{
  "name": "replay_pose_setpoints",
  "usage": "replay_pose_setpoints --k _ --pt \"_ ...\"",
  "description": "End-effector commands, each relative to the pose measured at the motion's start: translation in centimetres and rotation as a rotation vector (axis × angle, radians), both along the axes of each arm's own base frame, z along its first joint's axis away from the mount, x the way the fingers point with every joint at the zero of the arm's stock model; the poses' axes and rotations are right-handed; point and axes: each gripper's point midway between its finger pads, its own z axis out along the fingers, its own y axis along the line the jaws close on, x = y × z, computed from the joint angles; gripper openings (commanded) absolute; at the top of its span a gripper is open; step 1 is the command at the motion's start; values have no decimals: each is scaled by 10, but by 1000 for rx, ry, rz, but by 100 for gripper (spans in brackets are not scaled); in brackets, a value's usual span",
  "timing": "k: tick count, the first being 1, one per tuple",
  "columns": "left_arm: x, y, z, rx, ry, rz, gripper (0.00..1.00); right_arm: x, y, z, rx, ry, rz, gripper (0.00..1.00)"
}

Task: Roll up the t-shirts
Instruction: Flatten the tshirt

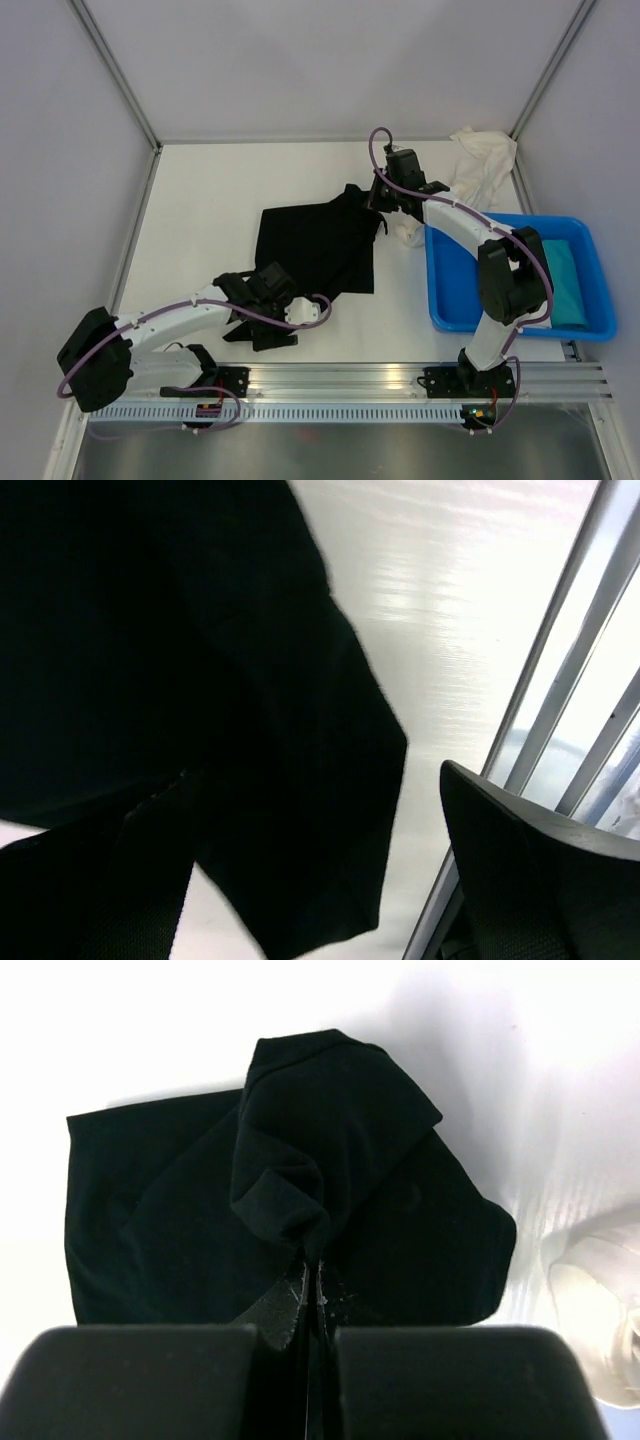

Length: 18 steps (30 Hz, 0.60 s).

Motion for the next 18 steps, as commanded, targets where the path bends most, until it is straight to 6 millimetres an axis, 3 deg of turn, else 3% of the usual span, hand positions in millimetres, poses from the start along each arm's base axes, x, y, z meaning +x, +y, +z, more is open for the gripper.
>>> replay_pose_setpoints --k 1,3,5,7,9,10,12,13,15,17,18 --pt "5 -13 -15 -20 -50 -131 92 7 -1 14 13 -50 -2 0" --pt "14 -10 -17 14 -81 -106 72 7 -2 15 7 -55 -2 0" --pt "21 -13 -11 10 -109 -99 6 6 -2 16 6 -54 3 0" --pt "37 -17 5 -17 -203 -75 2 4 0 19 15 -54 18 0" --pt "65 -15 40 -52 -386 -27 2 -1 7 23 45 -49 59 0" --pt "82 -18 66 -80 -464 13 2 -3 9 26 50 -54 78 0" --pt "118 3 108 -57 -605 184 2 -10 18 38 43 -76 124 0" --pt "139 4 149 -102 -694 263 2 -13 21 41 15 -95 150 0" --pt "173 40 201 -62 -870 453 2 -26 45 56 -5 -134 225 0" --pt "200 65 283 -122 -1083 615 2 -46 76 78 16 -173 338 0" --pt "205 79 334 -152 -1190 716 2 -54 88 86 38 -192 381 0"
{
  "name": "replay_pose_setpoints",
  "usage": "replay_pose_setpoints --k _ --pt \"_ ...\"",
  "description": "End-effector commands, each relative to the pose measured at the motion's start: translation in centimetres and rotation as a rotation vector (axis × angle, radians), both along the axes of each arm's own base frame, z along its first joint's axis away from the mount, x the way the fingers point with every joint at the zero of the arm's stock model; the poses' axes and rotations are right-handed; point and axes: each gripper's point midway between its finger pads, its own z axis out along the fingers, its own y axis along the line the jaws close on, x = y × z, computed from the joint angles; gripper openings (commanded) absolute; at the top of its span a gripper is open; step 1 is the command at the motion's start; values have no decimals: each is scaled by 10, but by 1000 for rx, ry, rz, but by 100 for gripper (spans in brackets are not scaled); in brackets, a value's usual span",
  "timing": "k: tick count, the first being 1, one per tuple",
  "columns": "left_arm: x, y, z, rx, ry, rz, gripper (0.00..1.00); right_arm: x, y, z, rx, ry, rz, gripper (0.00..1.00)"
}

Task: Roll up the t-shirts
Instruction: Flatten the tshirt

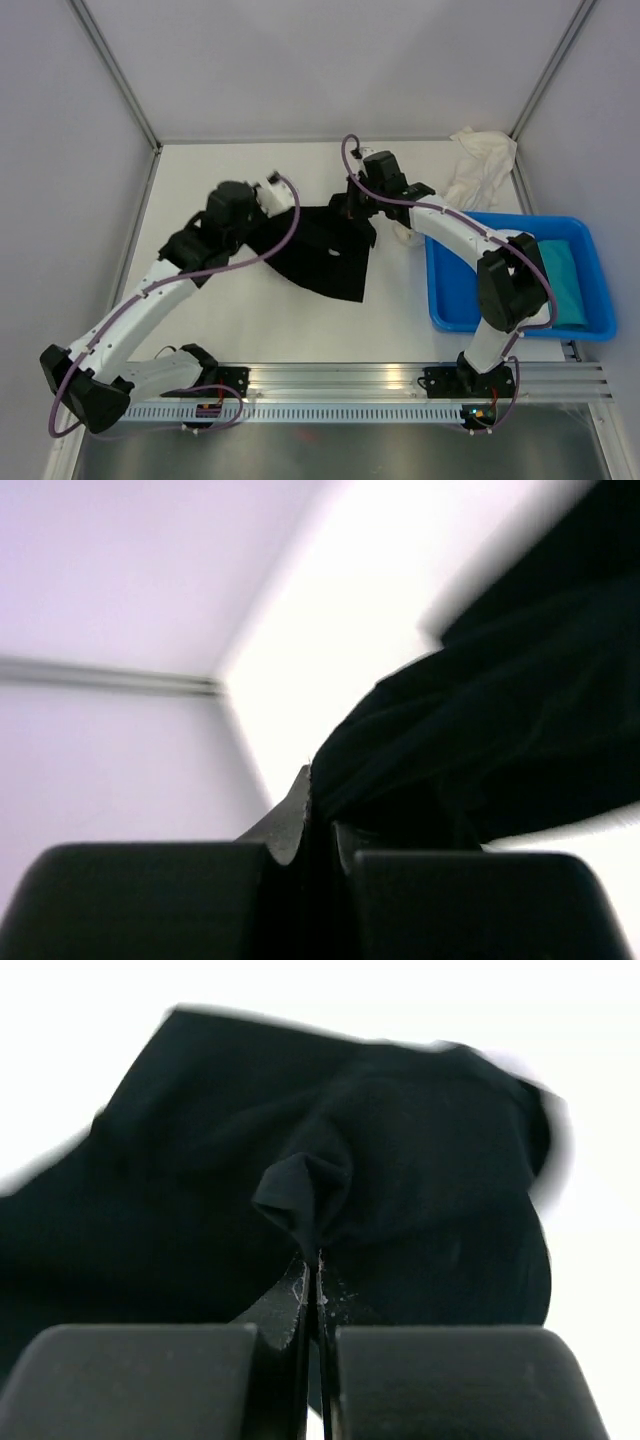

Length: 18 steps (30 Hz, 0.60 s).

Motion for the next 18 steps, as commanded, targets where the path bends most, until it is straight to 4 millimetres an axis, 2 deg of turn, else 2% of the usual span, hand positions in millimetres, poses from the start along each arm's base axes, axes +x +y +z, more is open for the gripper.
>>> replay_pose_setpoints --k 1,2,3,4,5,6,7,9,11,12,15,16,18 --pt "33 59 168 -117 -468 345 2 -33 55 80 103 -166 223 0" --pt "33 66 196 -171 -527 383 2 -51 72 99 143 -201 288 0" --pt "30 70 245 -257 -607 410 2 -66 84 111 187 -210 353 0" --pt "28 73 268 -316 -645 430 2 -80 93 122 220 -219 397 0" --pt "28 75 287 -342 -676 448 2 -102 109 144 276 -255 463 0" --pt "25 78 322 -381 -736 455 2 -119 119 158 314 -272 527 0" --pt "25 78 336 -390 -760 455 2 -133 128 171 345 -302 573 0" --pt "17 82 377 -442 -861 434 2 -184 145 198 420 -338 728 0" --pt "21 82 395 -372 -940 431 2 -212 149 218 516 -375 793 0" --pt "22 82 407 -375 -992 435 2 -218 148 221 555 -351 789 0" --pt "58 63 389 -301 -942 412 2 -214 138 213 516 -368 746 0" --pt "82 48 369 -281 -891 396 2 -206 134 200 467 -346 693 0" --pt "110 30 334 -247 -806 361 2 -196 127 187 434 -316 636 0"
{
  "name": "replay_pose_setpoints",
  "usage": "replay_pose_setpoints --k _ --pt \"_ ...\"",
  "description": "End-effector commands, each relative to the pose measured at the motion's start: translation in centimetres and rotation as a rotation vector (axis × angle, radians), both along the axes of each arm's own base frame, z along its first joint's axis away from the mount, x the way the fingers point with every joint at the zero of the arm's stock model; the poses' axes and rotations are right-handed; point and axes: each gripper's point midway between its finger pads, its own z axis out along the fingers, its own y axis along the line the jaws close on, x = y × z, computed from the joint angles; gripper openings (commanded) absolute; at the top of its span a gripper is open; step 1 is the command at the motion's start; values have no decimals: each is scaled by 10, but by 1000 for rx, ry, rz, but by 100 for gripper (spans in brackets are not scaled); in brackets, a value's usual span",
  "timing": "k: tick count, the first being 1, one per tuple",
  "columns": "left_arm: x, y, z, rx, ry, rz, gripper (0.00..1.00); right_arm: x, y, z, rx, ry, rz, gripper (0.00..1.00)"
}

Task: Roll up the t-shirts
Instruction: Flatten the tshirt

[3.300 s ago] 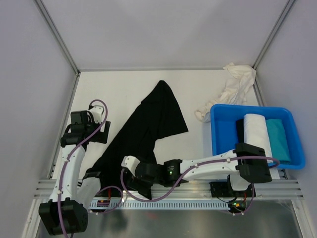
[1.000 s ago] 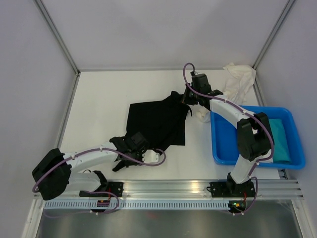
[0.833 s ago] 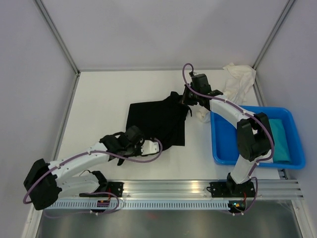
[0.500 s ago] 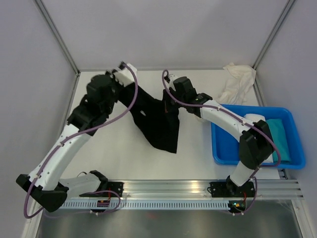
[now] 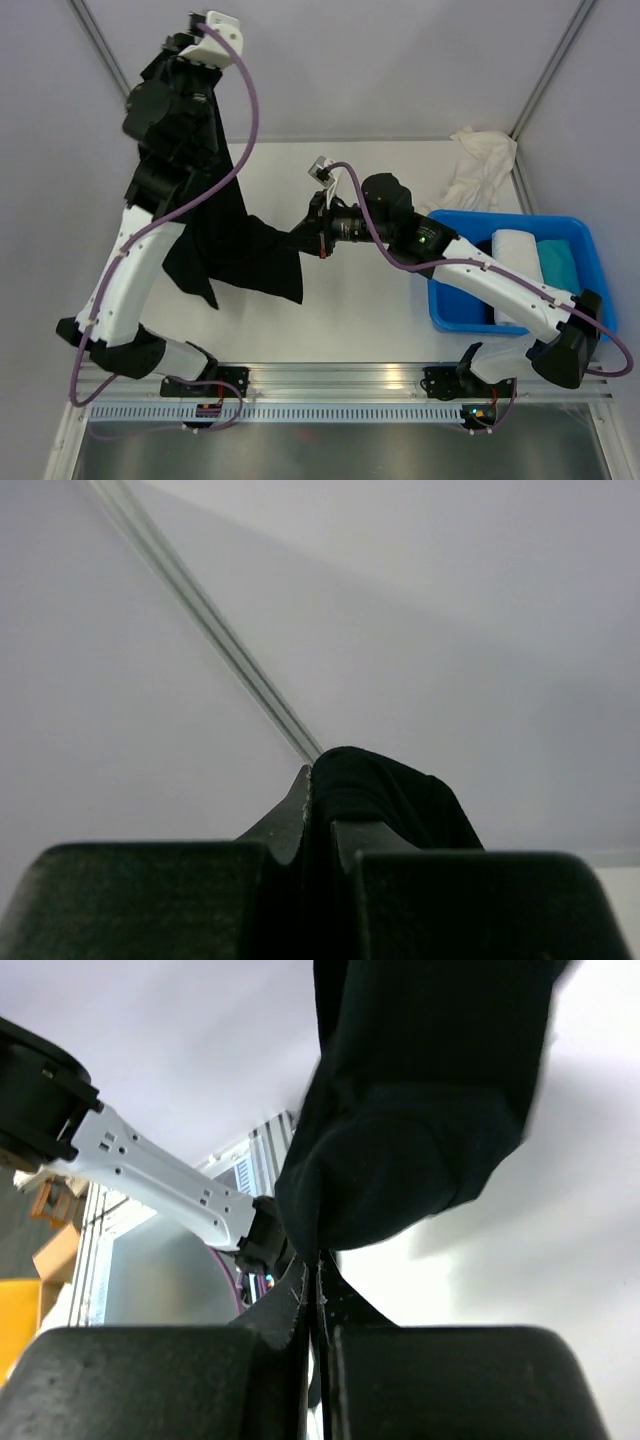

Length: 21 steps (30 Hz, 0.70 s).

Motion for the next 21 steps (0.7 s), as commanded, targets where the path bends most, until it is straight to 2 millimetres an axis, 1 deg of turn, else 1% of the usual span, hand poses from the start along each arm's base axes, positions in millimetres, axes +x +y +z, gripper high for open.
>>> replay_pose_setpoints --k 1,2,3,4,5,6,7,8,9,10,11,12,13,14,15,16,18,19,20,21 --pt "74 -44 -79 127 206 -42 2 20 -13 -34 -58 99 -106 0" --pt "97 -60 -113 157 278 -78 2 34 -21 -40 -50 132 -146 0" --pt "111 -68 -135 166 325 -95 2 40 -25 -50 -52 167 -172 0" --pt "123 -70 -159 163 381 -106 2 44 -32 -72 -67 243 -208 0" --pt "145 -84 -204 195 467 -130 2 57 -42 -88 -86 272 -273 0" --pt "155 -88 -229 210 515 -134 2 61 -47 -101 -102 300 -309 0" --pt "165 -90 -254 215 563 -137 2 63 -54 -132 -137 366 -354 0" --pt "182 -101 -308 254 663 -153 19 65 -55 -142 -123 397 -374 0" --pt "188 -103 -332 257 712 -155 37 64 -56 -156 -125 433 -379 0" --pt "189 -105 -362 276 791 -160 57 65 -59 -178 -135 500 -404 0" --pt "190 -106 -375 270 829 -153 83 65 -60 -188 -144 522 -412 0" --pt "188 -107 -387 233 861 -153 94 68 -63 -196 -154 532 -432 0" --pt "183 -111 -388 212 876 -186 100 68 -66 -207 -173 545 -449 0" --pt "172 -110 -395 202 919 -207 100 70 -68 -211 -182 545 -466 0" --pt "157 -109 -364 147 874 -240 100 72 -72 -215 -191 546 -484 0" --pt "146 -112 -356 127 878 -286 100 75 -76 -216 -198 550 -497 0" --pt "111 -105 -352 102 941 -326 100 82 -81 -217 -211 528 -521 0" --pt "88 -102 -328 81 918 -377 100 84 -86 -218 -224 529 -533 0" --pt "70 -96 -343 88 975 -386 100 85 -88 -220 -232 524 -537 1" --pt "47 -86 -358 104 1057 -386 100 85 -88 -220 -236 519 -537 0"
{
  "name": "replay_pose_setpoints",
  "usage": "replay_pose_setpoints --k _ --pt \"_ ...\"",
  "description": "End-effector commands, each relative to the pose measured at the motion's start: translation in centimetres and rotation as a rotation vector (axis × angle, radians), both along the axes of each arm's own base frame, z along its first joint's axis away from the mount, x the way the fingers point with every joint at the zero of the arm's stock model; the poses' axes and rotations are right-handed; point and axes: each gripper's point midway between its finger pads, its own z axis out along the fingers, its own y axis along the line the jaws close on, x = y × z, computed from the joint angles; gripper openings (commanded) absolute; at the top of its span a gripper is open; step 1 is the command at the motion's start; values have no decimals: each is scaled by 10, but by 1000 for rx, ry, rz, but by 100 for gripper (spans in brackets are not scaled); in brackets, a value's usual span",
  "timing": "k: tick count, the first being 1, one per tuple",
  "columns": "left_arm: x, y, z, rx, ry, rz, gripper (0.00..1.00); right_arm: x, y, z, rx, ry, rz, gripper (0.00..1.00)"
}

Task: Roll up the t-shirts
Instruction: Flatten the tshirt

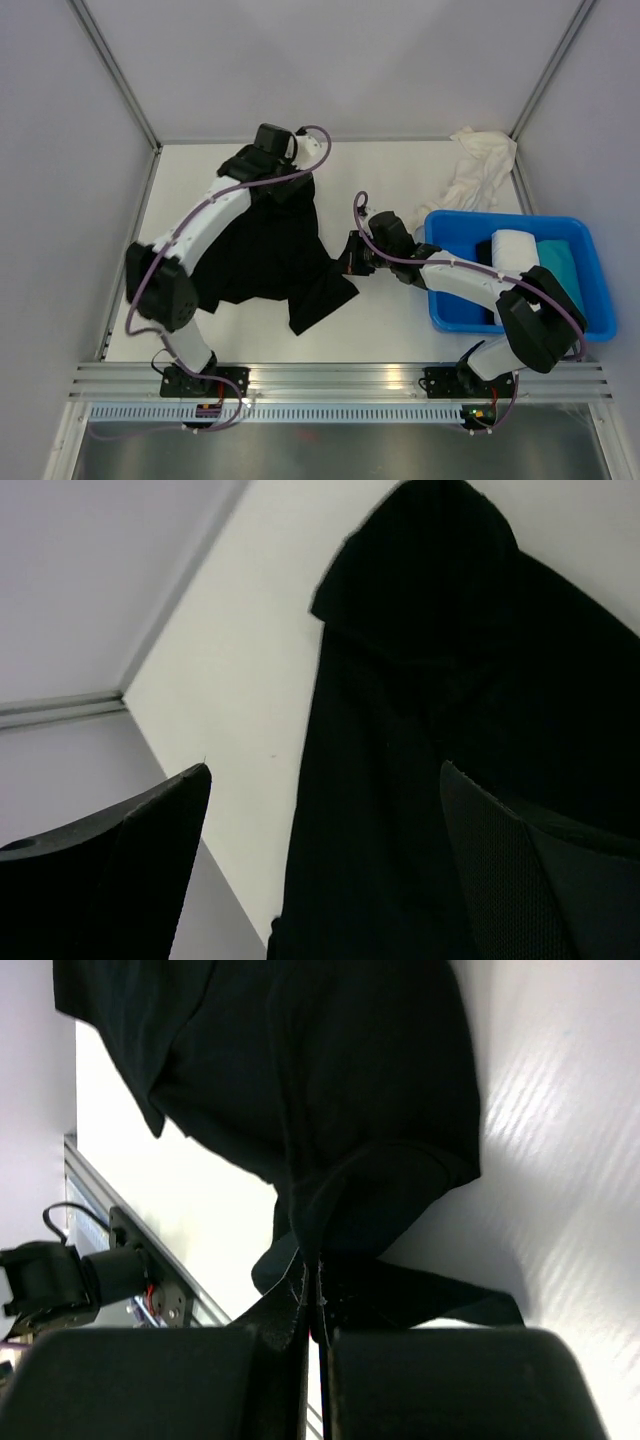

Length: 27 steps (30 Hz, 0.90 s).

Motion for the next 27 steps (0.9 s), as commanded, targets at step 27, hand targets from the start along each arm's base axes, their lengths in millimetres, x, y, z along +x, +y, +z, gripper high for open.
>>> replay_pose_setpoints --k 27 --pt "-279 153 -196 144 565 201 83 21 -5 9 -43 -100 -6 0"
